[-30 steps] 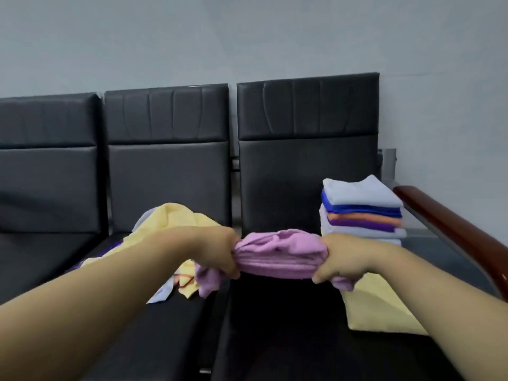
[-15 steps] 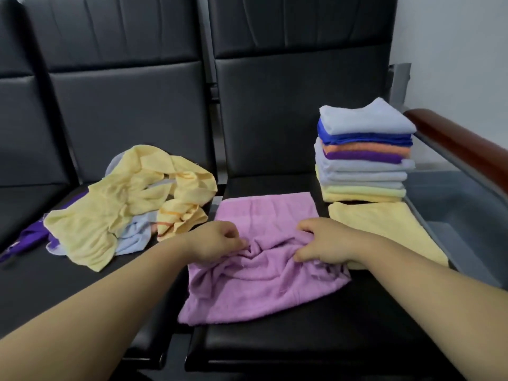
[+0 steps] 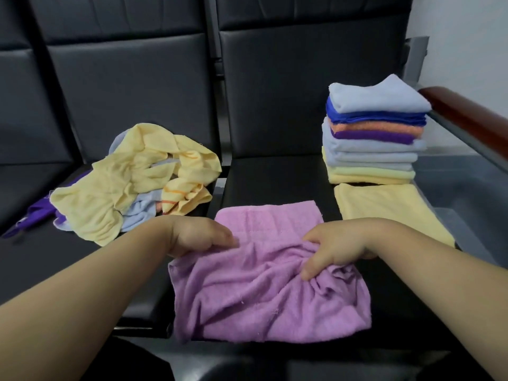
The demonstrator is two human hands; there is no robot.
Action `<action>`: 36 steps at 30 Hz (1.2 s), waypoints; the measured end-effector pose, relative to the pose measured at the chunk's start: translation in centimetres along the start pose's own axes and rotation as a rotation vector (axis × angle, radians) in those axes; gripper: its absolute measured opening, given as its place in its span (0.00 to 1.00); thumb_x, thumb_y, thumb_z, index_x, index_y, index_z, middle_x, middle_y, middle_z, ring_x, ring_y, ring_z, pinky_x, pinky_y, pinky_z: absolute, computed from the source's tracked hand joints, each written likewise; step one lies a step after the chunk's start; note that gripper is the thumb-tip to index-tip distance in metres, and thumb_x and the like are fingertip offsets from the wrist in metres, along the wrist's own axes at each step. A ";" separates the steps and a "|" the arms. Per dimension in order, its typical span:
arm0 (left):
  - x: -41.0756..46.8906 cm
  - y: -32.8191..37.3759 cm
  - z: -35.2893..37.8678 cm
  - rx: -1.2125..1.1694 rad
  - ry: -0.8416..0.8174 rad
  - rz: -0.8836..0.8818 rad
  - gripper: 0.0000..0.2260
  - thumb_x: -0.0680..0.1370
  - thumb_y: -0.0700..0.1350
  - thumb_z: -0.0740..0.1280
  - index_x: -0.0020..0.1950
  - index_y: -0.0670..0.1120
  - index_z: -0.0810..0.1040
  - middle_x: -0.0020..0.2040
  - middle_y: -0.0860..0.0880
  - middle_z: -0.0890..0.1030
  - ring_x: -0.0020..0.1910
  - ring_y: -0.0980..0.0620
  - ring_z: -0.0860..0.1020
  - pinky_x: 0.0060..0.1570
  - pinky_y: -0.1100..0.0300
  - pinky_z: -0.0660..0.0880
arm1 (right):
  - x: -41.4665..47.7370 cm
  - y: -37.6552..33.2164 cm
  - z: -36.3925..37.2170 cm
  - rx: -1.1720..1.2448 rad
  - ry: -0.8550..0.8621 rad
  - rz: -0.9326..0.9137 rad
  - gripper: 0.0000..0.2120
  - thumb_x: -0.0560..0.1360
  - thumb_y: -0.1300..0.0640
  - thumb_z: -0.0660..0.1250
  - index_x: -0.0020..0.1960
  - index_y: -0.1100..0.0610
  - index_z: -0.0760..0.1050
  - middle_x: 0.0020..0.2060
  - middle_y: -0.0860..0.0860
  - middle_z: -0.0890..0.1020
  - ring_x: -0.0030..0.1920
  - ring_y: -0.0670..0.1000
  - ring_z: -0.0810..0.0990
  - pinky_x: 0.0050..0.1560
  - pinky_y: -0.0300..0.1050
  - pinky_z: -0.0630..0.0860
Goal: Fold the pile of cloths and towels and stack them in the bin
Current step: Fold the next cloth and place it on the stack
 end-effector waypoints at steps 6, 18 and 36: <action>-0.4 0.5 -2.6 0.400 0.200 0.105 0.13 0.75 0.57 0.76 0.49 0.51 0.78 0.45 0.53 0.78 0.44 0.54 0.77 0.46 0.59 0.75 | 0.0 0.8 -2.4 0.075 0.223 -0.048 0.22 0.71 0.32 0.75 0.38 0.51 0.77 0.33 0.45 0.77 0.37 0.46 0.74 0.43 0.43 0.72; 1.5 0.3 -5.7 0.554 0.482 0.140 0.07 0.74 0.44 0.74 0.42 0.47 0.77 0.41 0.51 0.79 0.40 0.53 0.76 0.41 0.58 0.74 | 1.8 0.2 -5.7 0.102 0.564 -0.092 0.12 0.72 0.66 0.73 0.45 0.49 0.82 0.36 0.46 0.81 0.36 0.45 0.78 0.37 0.37 0.74; 4.2 1.3 -6.3 0.544 0.536 0.179 0.06 0.76 0.47 0.72 0.41 0.48 0.81 0.41 0.51 0.84 0.49 0.52 0.82 0.50 0.52 0.79 | 3.7 0.7 -6.1 -0.032 0.514 0.072 0.08 0.74 0.63 0.72 0.50 0.53 0.81 0.40 0.47 0.81 0.37 0.46 0.78 0.35 0.40 0.74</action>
Point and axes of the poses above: each hand's wrist, its own x-axis towards the middle knuckle, its own z-axis out of the palm, y = z × x, the point moved 5 cm from there along x, towards the middle knuckle
